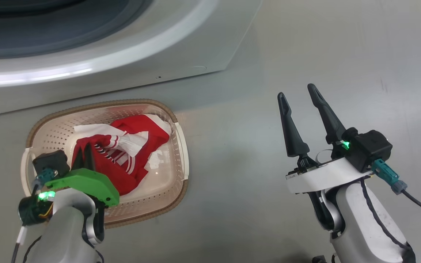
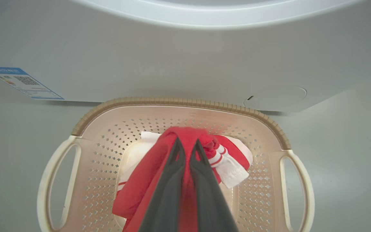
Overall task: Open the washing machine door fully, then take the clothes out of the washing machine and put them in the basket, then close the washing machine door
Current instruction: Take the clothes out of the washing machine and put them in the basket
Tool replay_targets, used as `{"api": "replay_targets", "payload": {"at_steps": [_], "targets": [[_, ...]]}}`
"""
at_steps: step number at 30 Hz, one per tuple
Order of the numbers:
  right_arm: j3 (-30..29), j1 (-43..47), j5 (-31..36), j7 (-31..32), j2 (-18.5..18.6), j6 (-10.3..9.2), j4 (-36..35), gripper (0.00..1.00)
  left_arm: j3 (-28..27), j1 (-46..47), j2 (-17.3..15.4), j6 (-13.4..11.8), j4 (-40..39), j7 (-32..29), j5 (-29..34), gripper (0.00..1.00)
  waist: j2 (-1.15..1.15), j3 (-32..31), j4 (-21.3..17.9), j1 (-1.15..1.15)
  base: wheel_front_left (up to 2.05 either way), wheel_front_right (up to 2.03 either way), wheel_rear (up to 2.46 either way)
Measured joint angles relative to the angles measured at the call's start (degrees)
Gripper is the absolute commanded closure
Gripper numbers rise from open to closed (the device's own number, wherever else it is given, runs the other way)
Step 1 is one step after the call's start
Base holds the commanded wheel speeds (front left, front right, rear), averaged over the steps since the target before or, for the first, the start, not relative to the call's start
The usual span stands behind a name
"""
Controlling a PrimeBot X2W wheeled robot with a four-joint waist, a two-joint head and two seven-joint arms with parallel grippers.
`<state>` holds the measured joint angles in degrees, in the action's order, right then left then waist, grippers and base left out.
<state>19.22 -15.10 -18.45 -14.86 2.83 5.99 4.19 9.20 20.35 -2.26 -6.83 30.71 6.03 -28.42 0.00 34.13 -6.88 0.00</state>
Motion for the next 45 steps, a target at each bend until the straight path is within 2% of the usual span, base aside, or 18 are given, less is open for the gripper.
{"api": "replay_targets", "payload": {"at_steps": [15, 16, 17, 18, 19, 20, 27, 38, 45], "targets": [[-0.38, -3.73, -2.00, 0.00, 0.00, 0.44, 0.00, 0.00, 0.14, 9.34, 0.16, 0.00, 12.81, -1.92, 0.86, 1.00, 0.00, 6.36, -3.61, 0.00, 0.00, 0.00, 0.00], [-0.38, -3.86, -2.14, 0.00, 0.01, 0.45, 0.02, 0.00, 0.13, 9.68, 0.16, 0.00, 13.38, -1.91, 0.85, 0.84, 0.00, 6.47, -3.69, 0.00, 0.00, 0.00, 0.00], [-0.37, -4.04, -2.15, 0.00, 0.01, 0.48, 0.09, 0.00, 0.14, 10.04, 0.16, 0.00, 13.94, -1.91, 0.85, 0.76, 0.00, 6.55, -3.75, 0.00, 0.00, 0.00, 0.00], [-0.37, -4.31, -2.18, 0.00, 0.00, 0.48, 0.18, 0.00, 0.14, 10.38, 0.16, 0.00, 14.52, -1.91, 0.80, 0.51, 0.00, 6.60, -3.78, 0.00, 0.00, 0.00, 0.00], [-0.38, -4.52, -2.21, 0.00, 0.00, 0.48, 0.20, 0.00, 0.15, 10.74, 0.16, 0.00, 15.18, -1.91, 0.76, 0.16, 0.00, 6.61, -3.78, 0.00, 0.00, 0.00, 0.00], [-0.38, -4.66, -2.21, 0.00, 0.00, 0.48, 0.22, 0.00, 0.15, 11.04, 0.16, 0.00, 15.73, -1.90, 0.76, 0.00, 0.00, 6.61, -3.78, 0.00, 0.00, 0.00, 0.00], [-0.84, -4.97, -2.55, 0.00, 0.00, 0.49, 1.37, 0.00, 0.63, 11.67, 0.22, 0.00, 20.15, 0.19, 1.93, 0.00, 0.00, 5.41, -3.71, 0.00, 0.00, 0.00, 0.00], [-1.32, -4.95, -2.63, 0.00, 0.00, 0.59, 2.97, 0.00, 2.86, 11.59, 0.37, 0.10, 21.91, 6.62, 2.65, 0.00, 0.00, 2.10, -3.05, 0.00, 0.00, 0.00, 0.00], [-3.02, -3.84, -2.23, 0.00, 0.00, 0.60, 4.23, 0.00, 5.01, 11.07, 0.37, 2.12, 19.70, 8.24, 1.24, 0.00, 0.00, -1.06, -2.22, 0.00, 0.00, 0.00, 0.00]]}}
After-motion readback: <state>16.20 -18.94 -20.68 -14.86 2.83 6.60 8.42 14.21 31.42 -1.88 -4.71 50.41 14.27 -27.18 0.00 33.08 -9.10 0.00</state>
